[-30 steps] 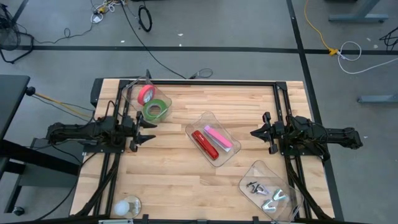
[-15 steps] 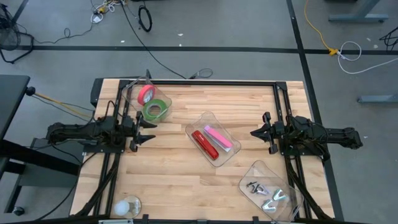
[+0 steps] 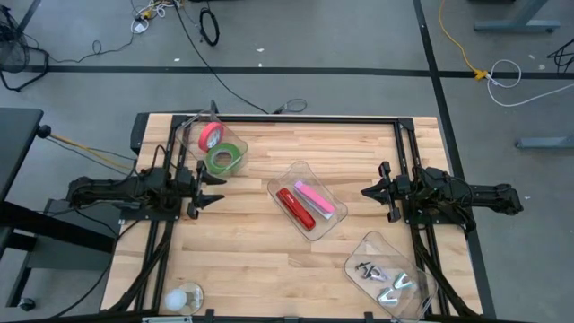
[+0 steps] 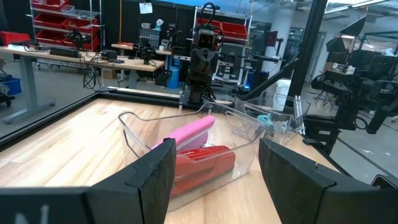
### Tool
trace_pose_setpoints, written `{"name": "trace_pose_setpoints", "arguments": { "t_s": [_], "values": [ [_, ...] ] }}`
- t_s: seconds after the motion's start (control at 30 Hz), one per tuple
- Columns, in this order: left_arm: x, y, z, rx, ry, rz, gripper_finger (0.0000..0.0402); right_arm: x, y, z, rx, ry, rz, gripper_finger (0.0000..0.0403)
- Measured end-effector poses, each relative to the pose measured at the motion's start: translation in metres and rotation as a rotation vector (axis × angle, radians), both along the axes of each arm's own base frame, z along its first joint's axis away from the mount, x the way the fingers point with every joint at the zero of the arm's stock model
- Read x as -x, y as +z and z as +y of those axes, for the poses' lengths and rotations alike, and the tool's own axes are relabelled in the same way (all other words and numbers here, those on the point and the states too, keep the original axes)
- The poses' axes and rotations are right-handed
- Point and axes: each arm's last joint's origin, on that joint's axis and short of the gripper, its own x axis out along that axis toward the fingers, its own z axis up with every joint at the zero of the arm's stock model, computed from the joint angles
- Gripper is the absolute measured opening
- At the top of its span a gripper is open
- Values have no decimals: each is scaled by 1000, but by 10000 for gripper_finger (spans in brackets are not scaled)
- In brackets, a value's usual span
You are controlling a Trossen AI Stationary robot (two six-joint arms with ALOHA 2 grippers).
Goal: Pick and place Stapler, Stapler remover, tape
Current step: Return to Home Position
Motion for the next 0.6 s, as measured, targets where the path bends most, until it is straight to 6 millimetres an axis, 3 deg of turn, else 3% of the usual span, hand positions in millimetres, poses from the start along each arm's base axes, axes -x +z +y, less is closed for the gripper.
{"name": "trace_pose_setpoints", "arguments": {
  "t_s": [0.6],
  "values": [
    [0, -2, 0, -32, 1, 17, 227, 0, 0, 0, 0, 0, 0, 23]
  ]
}}
